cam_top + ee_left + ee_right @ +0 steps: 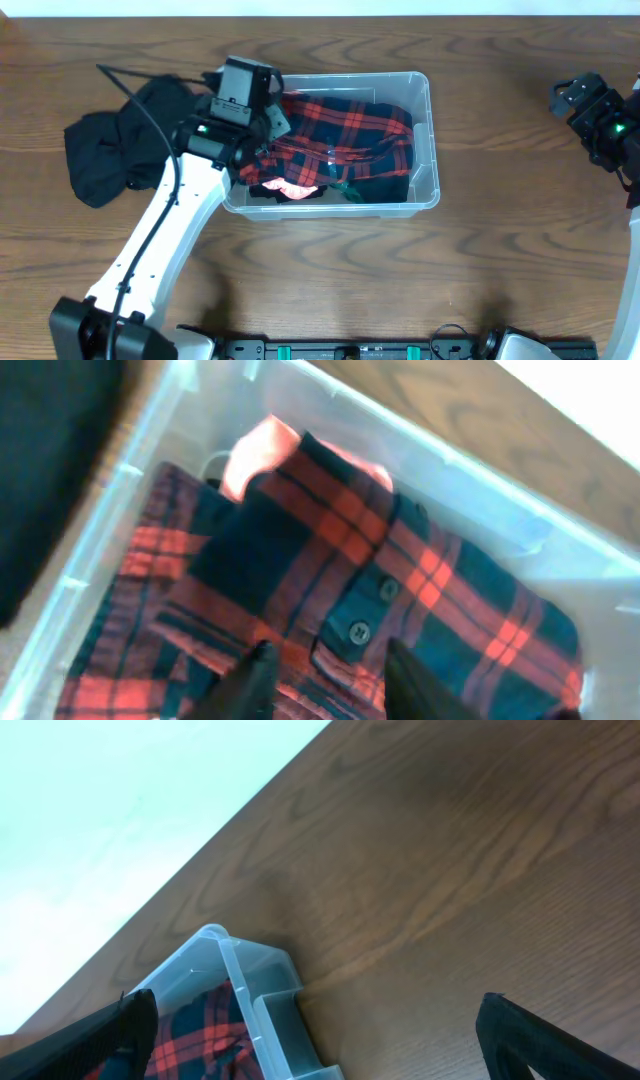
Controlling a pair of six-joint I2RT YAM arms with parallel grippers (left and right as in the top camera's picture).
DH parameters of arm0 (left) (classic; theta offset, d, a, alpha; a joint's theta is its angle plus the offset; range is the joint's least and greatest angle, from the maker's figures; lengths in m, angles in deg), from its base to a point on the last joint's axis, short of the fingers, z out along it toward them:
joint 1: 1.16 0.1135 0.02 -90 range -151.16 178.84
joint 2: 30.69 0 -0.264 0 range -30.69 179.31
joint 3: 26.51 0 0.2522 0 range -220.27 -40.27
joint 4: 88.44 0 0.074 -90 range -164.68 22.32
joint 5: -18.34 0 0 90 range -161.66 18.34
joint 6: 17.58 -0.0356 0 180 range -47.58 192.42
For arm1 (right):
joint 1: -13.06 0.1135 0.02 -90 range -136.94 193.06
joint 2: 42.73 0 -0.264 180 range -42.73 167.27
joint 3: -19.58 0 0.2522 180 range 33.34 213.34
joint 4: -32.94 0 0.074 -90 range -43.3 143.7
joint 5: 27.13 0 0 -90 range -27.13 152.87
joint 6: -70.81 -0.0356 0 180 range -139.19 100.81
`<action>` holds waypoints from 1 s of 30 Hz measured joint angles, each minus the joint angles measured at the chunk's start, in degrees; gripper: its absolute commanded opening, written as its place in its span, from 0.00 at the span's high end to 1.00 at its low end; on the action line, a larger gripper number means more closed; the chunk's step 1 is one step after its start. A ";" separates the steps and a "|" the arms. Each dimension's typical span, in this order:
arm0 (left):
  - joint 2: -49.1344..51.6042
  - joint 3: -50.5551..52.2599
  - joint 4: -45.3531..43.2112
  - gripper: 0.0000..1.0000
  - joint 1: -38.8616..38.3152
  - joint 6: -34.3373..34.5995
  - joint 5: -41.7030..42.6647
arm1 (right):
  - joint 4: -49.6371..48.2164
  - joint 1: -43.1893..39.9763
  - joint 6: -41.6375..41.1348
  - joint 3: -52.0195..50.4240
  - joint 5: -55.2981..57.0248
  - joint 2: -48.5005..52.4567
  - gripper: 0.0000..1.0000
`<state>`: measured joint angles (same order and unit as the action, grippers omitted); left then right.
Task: Pack container
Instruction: 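Move the left gripper back and grasp the black garment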
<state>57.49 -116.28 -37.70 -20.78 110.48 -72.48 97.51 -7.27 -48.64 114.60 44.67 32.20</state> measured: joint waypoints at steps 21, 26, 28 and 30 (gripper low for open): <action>8.33 -13.38 15.15 0.08 1.25 -14.27 0.35 | -0.02 0.00 0.00 0.00 0.00 0.00 0.01; -2.80 -17.38 17.75 0.02 10.78 -14.19 0.22 | -0.02 0.00 0.00 0.00 0.00 0.00 0.01; -4.33 -17.75 20.00 0.01 17.00 -14.08 -0.07 | -0.02 0.00 0.00 0.00 0.00 0.00 0.01; -3.74 -17.51 22.05 0.01 24.61 -14.03 0.00 | -0.02 0.00 0.00 0.00 0.00 0.00 0.01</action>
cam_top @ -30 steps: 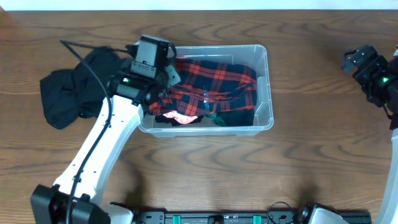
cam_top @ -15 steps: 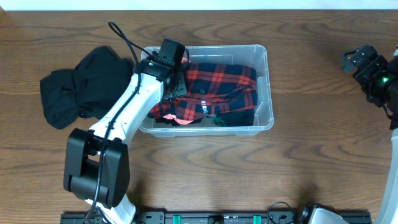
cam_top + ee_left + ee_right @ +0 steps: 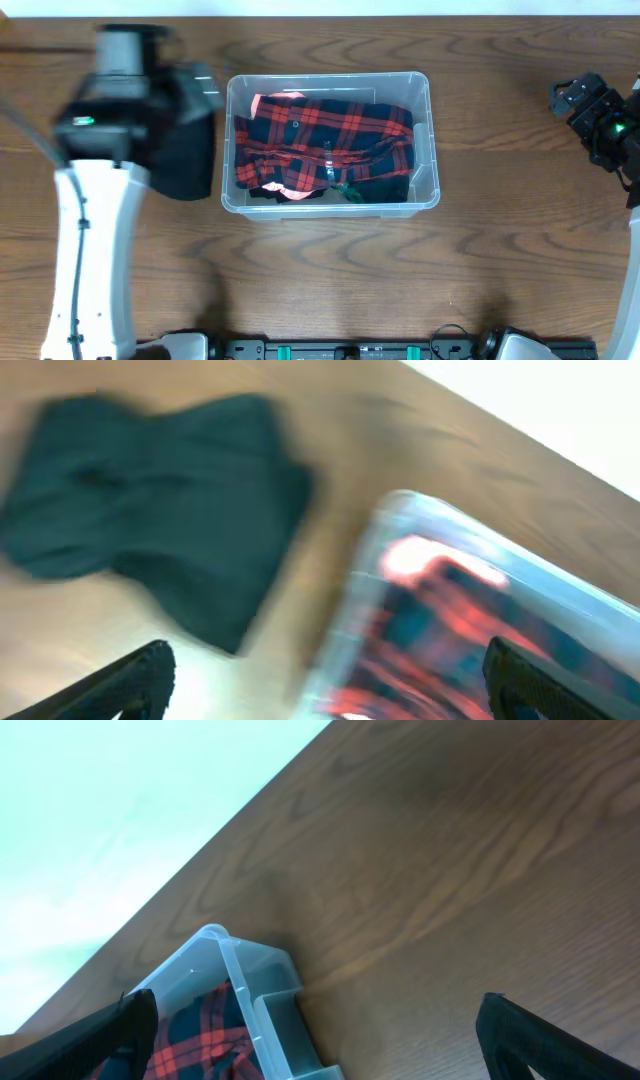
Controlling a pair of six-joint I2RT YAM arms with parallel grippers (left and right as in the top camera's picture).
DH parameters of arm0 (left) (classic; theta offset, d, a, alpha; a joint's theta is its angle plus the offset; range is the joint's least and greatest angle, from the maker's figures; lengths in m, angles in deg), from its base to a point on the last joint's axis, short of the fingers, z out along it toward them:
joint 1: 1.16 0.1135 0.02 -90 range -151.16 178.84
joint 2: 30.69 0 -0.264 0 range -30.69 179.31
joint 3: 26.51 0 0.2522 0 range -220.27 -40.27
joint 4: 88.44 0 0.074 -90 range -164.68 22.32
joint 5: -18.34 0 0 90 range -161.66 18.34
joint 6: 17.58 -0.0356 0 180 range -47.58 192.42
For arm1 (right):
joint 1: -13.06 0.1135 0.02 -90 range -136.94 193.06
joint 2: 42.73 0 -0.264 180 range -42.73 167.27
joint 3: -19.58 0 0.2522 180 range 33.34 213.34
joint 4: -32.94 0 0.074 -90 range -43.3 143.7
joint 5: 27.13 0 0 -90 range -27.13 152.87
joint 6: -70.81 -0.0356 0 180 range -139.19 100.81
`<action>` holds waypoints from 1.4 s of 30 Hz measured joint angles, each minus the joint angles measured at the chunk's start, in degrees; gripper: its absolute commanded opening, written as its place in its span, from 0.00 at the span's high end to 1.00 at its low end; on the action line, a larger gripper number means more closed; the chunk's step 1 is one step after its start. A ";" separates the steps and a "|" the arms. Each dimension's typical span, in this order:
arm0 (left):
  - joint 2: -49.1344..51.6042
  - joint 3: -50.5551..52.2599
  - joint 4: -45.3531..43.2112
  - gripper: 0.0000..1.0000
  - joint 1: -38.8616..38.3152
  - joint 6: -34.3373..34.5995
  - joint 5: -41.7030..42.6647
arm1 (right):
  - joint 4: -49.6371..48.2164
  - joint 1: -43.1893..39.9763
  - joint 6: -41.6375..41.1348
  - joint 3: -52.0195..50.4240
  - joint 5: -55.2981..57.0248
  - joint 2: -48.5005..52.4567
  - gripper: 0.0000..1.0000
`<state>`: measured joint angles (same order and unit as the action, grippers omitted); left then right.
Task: Pack container
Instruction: 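Move the left gripper back and grasp the black garment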
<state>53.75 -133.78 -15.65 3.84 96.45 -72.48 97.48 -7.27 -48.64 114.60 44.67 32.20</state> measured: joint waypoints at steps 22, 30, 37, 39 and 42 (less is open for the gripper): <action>32.74 3.19 -8.70 0.02 45.92 -15.15 30.69 | 0.00 0.00 0.00 0.00 0.00 0.00 0.01; 40.52 3.17 -11.98 0.02 45.20 -18.58 36.72 | 0.00 0.00 0.00 0.00 0.00 0.00 0.01; 40.87 3.17 -13.00 0.07 43.52 -21.86 39.26 | 0.02 0.00 0.00 0.00 0.00 0.00 0.01; 41.13 3.17 -12.98 0.20 42.49 -23.02 39.50 | 0.00 0.00 0.00 0.00 0.00 0.00 0.01; 41.70 3.17 -12.96 0.57 41.31 -24.37 39.52 | 0.00 0.00 0.00 0.00 0.00 0.00 0.01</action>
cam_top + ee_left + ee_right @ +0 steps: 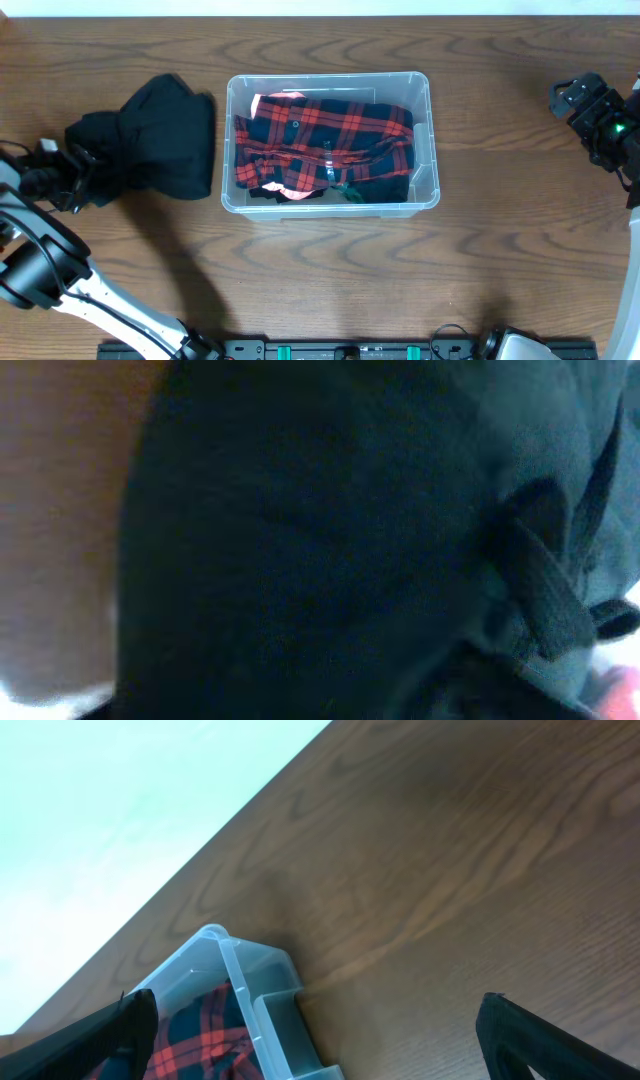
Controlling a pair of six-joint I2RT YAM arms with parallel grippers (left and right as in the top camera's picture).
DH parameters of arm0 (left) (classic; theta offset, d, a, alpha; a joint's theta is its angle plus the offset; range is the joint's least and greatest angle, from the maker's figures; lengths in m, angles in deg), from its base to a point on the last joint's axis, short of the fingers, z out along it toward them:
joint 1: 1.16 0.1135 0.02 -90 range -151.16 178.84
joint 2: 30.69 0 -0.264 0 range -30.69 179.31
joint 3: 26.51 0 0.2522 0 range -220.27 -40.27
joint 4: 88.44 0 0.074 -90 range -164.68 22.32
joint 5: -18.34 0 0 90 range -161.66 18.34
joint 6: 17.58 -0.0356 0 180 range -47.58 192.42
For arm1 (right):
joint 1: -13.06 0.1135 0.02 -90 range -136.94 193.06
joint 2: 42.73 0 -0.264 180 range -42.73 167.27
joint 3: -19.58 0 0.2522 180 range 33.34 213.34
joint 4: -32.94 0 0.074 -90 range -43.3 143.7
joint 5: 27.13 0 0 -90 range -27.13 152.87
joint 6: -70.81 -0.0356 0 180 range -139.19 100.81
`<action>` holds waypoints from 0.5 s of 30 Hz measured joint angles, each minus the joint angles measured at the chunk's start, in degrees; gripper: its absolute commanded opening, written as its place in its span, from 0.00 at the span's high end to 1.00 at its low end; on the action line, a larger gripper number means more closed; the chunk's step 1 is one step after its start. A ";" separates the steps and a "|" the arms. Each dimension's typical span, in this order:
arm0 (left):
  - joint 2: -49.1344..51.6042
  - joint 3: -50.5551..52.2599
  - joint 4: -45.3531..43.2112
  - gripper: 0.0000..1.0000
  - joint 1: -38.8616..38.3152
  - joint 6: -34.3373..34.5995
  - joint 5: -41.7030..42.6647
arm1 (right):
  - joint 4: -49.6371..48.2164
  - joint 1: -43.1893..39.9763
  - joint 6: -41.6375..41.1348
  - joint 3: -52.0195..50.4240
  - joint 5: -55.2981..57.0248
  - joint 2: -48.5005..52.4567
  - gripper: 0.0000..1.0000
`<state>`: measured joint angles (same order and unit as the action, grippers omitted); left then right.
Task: Pack container
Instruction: 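Move the left gripper back and grasp the black garment, then lift the black garment over the bin and lower it in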
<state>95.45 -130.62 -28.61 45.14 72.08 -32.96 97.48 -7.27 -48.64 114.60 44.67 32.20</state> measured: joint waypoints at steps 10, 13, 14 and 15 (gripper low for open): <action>-0.11 -0.24 6.03 0.94 -0.63 -1.14 1.79 | 0.02 0.00 0.00 0.00 0.00 0.00 0.01; -1.66 -0.33 10.16 0.94 -0.48 -1.18 2.10 | 0.02 0.00 0.00 0.00 0.00 0.00 0.01; -2.91 -0.33 11.10 0.94 -0.44 -1.14 2.78 | 0.00 0.00 0.00 0.00 0.00 0.00 0.01; -4.57 -0.33 12.02 0.94 -0.44 -1.14 3.50 | 0.00 0.00 0.00 0.00 0.00 0.00 0.01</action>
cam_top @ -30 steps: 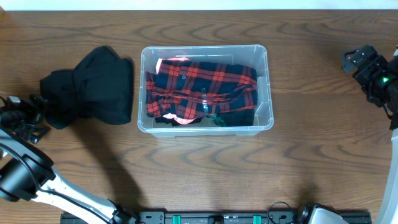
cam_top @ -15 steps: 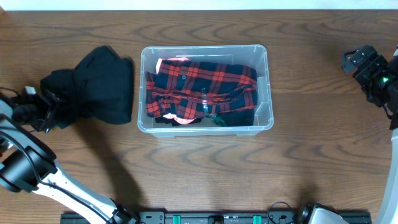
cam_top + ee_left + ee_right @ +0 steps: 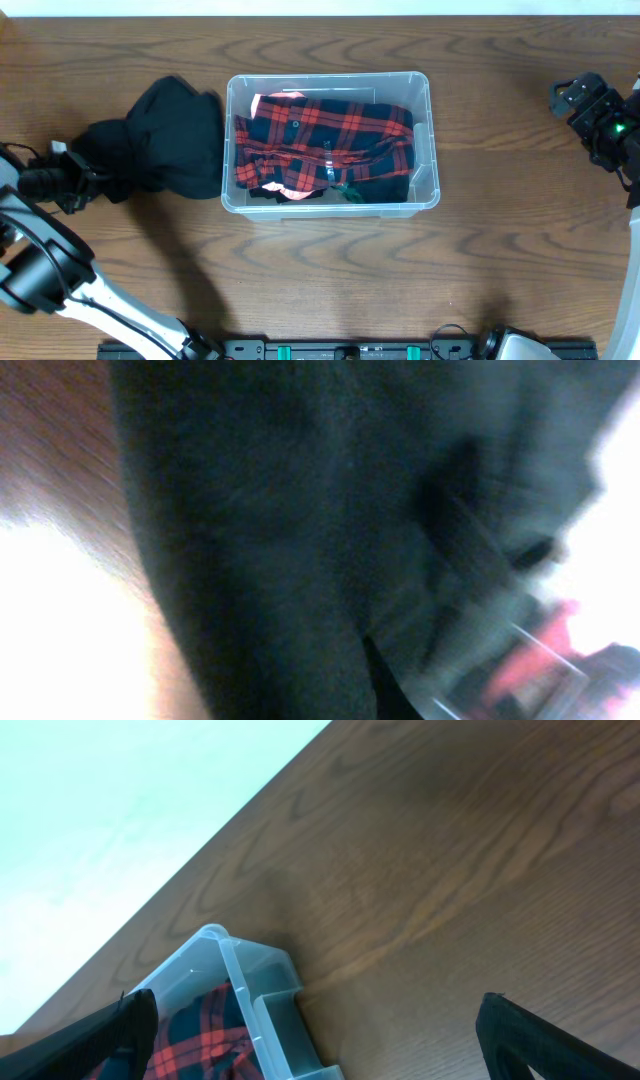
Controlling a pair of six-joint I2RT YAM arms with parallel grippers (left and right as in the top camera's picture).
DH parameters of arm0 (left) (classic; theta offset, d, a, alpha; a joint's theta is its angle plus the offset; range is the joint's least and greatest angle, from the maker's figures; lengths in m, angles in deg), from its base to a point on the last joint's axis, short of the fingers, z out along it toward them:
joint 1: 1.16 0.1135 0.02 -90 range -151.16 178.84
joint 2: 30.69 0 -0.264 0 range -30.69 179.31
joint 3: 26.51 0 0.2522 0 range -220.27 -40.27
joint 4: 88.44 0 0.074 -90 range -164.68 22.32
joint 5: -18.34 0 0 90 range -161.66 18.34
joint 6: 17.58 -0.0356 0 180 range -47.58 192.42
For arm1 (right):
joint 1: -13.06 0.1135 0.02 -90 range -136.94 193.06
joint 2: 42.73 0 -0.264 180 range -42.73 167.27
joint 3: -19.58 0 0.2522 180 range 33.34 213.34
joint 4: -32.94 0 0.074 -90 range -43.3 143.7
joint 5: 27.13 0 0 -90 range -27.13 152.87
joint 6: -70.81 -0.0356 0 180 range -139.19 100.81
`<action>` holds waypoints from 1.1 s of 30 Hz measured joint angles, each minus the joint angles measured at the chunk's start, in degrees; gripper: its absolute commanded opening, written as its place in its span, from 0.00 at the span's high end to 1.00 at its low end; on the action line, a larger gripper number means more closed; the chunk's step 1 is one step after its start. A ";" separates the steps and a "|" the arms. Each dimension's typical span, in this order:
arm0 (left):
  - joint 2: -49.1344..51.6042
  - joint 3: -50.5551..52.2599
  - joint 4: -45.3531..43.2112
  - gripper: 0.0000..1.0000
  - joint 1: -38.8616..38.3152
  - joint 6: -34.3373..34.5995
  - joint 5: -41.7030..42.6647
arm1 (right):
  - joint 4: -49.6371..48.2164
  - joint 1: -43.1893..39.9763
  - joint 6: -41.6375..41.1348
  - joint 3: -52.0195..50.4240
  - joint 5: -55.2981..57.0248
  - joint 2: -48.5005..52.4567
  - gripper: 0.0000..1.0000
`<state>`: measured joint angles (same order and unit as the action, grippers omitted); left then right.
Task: Pack container
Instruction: 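Lift the black garment over the bin and lower it in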
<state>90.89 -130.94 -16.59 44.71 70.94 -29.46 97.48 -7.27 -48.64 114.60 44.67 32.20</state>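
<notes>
A clear plastic container stands mid-table with a red plaid shirt lying in it. A black garment lies bunched on the wood, its right edge against the container's left wall. My left gripper is at the garment's left end, shut on the cloth. In the left wrist view the black garment fills the frame and hides the fingers; the container shows blurred at lower right. My right gripper hangs open and empty at the far right, looking at the container corner and plaid shirt.
Dark wooden table all around. A black rail with green clips runs along the near edge. The left arm's white links lie along the left side of the table.
My left gripper has shifted a little to the right with the black garment's left end. The garment is more bunched and now reaches the container's left wall. The right arm is unchanged.
My left gripper was first over the container's left end, on the plaid shirt. Then it was above the black garment left of the container. Then it was low at the garment's left end, and now the garment has been drawn toward the container.
</notes>
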 measured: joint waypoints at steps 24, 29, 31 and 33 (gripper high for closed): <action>-54.25 -10.64 -6.71 0.94 -29.73 18.10 6.95 | 0.00 0.00 0.00 0.00 0.00 0.00 0.01; -50.99 -10.64 -12.61 0.94 -46.29 24.02 -0.48 | 0.02 0.00 0.00 0.00 0.00 0.00 0.01; -48.46 -10.64 -14.84 0.94 -53.13 25.33 -5.44 | 0.00 0.00 0.00 0.00 0.00 0.00 0.01; -45.59 -10.64 -16.33 0.94 -58.80 25.97 -10.21 | 0.00 0.00 0.00 0.00 0.00 0.00 0.01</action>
<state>45.29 -141.59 -32.92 -14.09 96.91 -39.67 97.48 -7.27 -48.64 114.60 44.67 32.20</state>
